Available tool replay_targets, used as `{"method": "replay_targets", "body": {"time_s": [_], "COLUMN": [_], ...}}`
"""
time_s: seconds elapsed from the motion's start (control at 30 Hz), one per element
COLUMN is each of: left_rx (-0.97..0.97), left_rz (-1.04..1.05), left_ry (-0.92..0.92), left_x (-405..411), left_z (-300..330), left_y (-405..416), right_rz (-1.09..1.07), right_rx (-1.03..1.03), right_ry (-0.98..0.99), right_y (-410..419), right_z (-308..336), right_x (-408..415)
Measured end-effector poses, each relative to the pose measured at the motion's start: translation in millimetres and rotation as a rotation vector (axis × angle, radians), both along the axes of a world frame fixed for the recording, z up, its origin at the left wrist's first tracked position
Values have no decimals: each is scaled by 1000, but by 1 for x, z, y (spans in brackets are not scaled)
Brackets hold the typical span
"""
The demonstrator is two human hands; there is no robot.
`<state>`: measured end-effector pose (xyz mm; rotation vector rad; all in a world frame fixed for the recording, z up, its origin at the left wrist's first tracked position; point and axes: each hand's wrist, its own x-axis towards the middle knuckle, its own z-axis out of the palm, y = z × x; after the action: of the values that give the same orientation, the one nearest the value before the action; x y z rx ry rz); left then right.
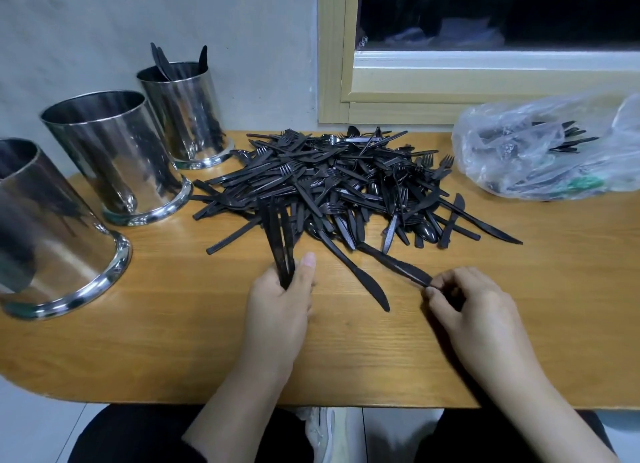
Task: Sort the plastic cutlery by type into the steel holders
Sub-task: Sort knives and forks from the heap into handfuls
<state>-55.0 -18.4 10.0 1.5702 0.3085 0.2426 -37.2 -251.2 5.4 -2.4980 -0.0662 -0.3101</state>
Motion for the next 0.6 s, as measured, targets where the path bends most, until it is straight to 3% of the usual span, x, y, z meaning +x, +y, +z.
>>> {"method": "replay_targets", "body": {"time_s": [0.13,0.23,0.37,0.47,0.6], "left_rx": [-8,48,0,-60,51], "left_rz": [-74,-158,-120,5,88], "left_ry": [1,-24,-28,-57,-134], "left_x": [-1,-1,-1,-1,1], "left_z": [1,2,0,1,0], "left_y": [2,0,0,2,2], "right_rz": [46,196,326,184,104], "right_rx": [342,418,315,145,-177], "right_ry": [-76,-62,-108,-92,16], "right_y": [23,60,84,71,58], "right_z": [7,6,-3,-8,-7], "right_x": [-9,-15,-13,-3,8]}}
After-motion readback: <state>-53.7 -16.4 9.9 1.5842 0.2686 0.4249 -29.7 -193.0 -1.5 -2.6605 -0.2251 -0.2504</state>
